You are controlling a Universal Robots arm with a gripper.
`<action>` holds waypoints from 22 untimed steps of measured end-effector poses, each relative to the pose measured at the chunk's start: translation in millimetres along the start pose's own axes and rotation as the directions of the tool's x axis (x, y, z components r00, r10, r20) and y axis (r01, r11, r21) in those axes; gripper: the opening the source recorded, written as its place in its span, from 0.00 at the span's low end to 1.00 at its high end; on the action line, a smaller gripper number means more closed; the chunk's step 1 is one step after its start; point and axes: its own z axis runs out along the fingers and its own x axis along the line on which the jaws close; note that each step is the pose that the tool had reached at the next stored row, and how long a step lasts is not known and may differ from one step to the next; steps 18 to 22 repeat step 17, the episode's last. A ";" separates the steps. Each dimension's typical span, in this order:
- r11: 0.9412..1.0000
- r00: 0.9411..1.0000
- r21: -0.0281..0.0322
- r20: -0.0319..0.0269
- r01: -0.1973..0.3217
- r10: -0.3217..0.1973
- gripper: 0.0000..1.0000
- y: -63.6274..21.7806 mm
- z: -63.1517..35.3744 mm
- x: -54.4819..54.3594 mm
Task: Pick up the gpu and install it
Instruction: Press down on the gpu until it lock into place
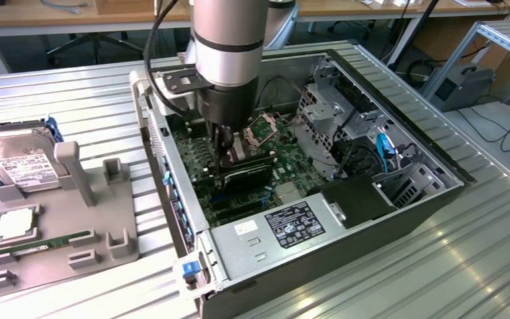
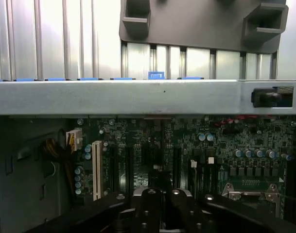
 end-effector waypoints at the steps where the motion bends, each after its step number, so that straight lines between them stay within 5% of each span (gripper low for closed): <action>1: 1.000 1.000 -0.004 0.000 0.000 0.000 0.11 -4.1 0.1 0.0; 9: 1.000 1.000 -0.031 0.000 0.002 -0.002 0.11 -34.4 0.7 0.2; 22: 0.999 1.000 -0.032 0.000 0.002 -0.002 0.11 -37.0 0.7 0.2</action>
